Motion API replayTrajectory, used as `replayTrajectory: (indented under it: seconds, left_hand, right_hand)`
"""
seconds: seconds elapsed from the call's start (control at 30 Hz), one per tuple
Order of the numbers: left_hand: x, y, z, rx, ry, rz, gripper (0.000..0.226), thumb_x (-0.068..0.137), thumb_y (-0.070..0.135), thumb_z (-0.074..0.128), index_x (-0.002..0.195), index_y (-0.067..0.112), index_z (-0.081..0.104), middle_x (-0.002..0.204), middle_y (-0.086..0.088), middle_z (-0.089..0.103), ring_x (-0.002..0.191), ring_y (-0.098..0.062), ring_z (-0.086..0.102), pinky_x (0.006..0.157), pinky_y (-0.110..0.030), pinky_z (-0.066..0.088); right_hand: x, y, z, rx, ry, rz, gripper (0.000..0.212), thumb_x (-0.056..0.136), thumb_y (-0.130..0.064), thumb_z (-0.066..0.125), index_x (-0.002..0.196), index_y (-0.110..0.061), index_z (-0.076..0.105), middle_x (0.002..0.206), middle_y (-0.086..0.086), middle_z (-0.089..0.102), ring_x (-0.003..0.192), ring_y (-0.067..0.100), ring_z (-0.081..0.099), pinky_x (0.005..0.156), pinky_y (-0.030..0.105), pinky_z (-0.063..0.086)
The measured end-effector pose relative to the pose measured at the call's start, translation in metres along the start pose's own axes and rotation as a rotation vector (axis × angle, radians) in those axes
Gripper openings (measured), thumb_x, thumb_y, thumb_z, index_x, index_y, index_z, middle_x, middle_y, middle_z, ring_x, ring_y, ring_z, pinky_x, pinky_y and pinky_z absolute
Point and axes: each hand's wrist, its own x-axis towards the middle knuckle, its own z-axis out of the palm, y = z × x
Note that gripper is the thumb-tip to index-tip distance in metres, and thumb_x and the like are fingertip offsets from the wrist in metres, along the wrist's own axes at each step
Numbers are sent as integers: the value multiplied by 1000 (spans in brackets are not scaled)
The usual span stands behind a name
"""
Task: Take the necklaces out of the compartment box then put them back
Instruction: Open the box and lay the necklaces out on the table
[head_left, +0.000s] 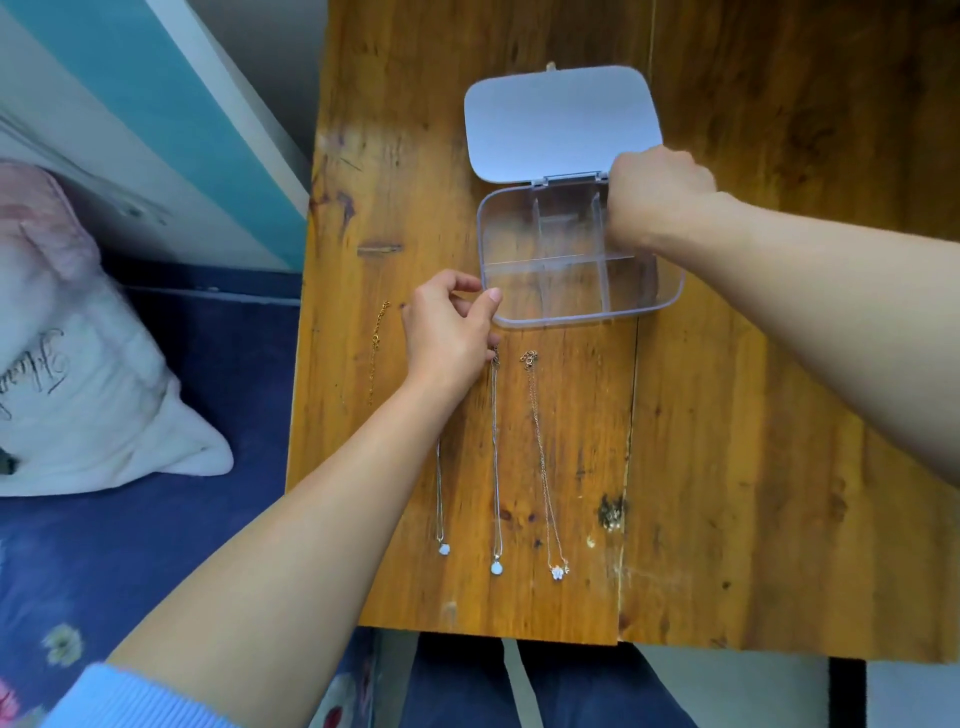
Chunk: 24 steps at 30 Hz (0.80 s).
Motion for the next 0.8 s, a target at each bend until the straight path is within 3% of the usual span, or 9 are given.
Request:
replayTrajectory:
  seconds: [0.17,0.33,0.53,0.67,0.8]
  left_hand:
    - [0,-1,1,-4,0,1,14,91,17,65,102,11,59,87,-26,69,67,-29,72,53,-34,60]
    - [-1,0,-1,0,-10,3,17,91,17,65,105,8,59,86,-25,69,68,-30,72,53,-34,60]
    - [-1,2,-1,25,-8,3,15,90,18,66,101,10,60,85,-24,70,69,-31,73,56,-36,60]
    - [1,1,-2,66,-10,9,11,89,23,67,93,17,60,76,-14,71,75,-29,72,83,-51,56]
    - [5,4,-5,138,-7,6,20,84,27,72,99,17,63,88,-6,67,91,-29,67,84,-48,56]
  right_hand:
    - [-1,2,3,57,-8,-2,14,90,-12,60,103,-8,61,83,13,56,71,31,56,57,34,44]
    - [-5,6,5,109,3,23,11,88,-12,64,97,-10,59,72,8,50,55,22,46,45,24,32]
    - [-16,5,-1,145,40,40,16,83,-15,70,96,-8,63,80,11,57,69,28,55,53,30,39]
    - [-33,25,-16,473,30,93,9,80,-20,71,77,-12,70,72,5,68,67,18,66,55,25,47]
    - [-66,60,-24,1021,2,196,13,76,-10,64,64,-11,67,69,9,71,58,12,71,40,15,43]
